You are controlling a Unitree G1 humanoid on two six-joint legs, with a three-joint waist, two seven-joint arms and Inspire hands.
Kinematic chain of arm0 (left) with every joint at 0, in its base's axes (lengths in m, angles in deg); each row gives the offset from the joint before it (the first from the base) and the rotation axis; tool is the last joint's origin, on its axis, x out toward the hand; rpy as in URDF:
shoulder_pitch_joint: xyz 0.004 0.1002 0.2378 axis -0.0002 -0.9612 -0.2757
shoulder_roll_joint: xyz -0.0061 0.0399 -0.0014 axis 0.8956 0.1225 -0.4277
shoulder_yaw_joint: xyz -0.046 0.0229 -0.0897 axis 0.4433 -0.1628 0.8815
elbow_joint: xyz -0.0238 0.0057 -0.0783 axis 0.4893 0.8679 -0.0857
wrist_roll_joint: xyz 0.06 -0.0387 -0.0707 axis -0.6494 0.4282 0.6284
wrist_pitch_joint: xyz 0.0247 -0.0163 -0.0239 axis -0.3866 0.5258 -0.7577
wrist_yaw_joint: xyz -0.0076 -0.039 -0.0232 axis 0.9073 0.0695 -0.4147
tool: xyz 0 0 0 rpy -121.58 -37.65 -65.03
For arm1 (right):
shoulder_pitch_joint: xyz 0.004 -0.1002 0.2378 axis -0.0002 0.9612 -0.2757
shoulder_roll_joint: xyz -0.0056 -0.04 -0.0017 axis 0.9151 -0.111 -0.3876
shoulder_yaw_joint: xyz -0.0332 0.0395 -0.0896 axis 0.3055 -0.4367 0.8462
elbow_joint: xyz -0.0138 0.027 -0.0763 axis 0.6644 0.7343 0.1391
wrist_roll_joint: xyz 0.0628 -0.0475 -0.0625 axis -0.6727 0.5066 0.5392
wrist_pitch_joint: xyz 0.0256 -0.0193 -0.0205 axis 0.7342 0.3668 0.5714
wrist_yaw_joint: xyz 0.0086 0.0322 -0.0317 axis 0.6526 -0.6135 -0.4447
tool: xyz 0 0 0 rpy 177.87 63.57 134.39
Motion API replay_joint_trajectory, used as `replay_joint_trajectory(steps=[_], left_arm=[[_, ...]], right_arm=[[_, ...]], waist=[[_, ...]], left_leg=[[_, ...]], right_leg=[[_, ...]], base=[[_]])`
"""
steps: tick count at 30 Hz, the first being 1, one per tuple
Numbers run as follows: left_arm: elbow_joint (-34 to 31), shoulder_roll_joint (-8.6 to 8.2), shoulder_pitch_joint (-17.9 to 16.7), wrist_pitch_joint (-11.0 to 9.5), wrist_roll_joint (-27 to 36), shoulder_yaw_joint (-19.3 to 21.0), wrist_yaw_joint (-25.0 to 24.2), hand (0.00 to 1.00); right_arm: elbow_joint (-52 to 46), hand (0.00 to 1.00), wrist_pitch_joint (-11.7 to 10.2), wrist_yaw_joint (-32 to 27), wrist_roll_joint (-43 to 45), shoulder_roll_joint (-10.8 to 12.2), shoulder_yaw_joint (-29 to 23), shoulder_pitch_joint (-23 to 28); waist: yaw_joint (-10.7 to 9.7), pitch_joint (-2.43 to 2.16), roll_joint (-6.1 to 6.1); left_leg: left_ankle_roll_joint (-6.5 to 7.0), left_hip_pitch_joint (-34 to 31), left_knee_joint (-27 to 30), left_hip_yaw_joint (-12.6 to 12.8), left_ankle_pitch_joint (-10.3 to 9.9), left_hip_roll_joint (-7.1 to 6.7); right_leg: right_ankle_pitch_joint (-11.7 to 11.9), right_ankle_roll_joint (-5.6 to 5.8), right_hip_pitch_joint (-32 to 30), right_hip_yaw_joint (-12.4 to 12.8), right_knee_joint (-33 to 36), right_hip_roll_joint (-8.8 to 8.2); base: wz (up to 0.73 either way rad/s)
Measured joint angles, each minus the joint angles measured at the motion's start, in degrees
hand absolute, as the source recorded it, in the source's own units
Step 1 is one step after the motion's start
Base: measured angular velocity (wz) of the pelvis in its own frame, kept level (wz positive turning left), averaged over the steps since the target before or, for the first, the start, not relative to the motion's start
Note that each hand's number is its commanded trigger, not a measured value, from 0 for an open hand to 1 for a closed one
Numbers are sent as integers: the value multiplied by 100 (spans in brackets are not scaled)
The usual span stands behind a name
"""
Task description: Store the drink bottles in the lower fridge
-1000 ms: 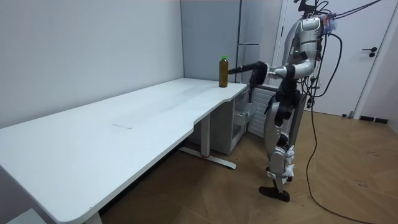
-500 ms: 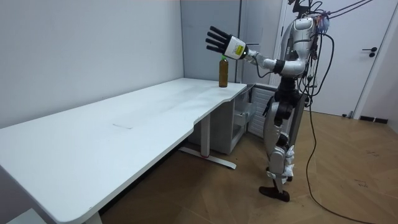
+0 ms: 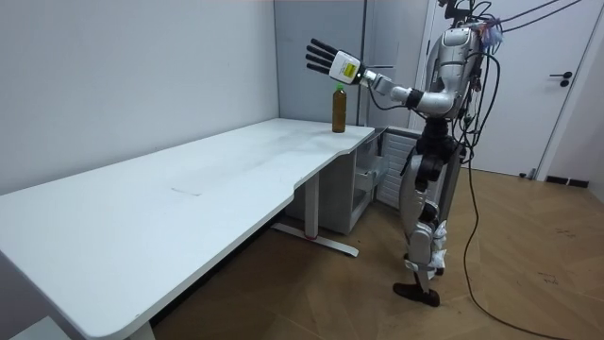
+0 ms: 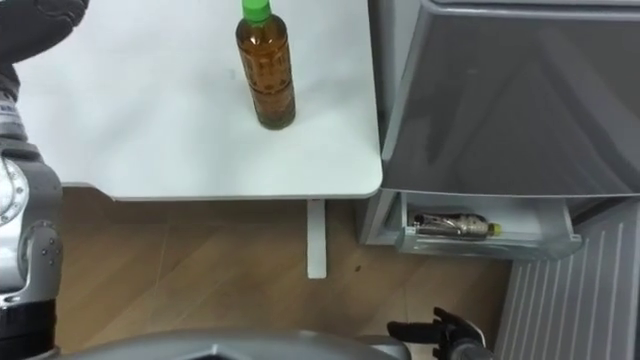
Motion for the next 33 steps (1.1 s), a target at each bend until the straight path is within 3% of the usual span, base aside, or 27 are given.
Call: replay_joint_trajectory(steps=[10,20,33], left_arm=[[-6,-175,8,70,7,-100,-402,0],[7,-177,8,428,25,-409,-818,0],[175,-177,5,689,70,-484,-1239,0]], right_arm=[[7,0,3,77,-13,1,0,-24],[25,0,90,129,-6,12,-4,-53],[106,0,131,138,-36,15,7,-88]], waist=[[-27,-13,-12],[-129,-3,-73],[-135,8,-81]], left_leg=[[0,13,4,36,0,7],[0,23,5,40,0,7],[0,97,-6,183,-1,29]], right_leg=[[0,0,4,55,8,4],[4,4,-10,118,8,5],[7,3,0,229,15,19]], base=[[-2],[-1],[-4]])
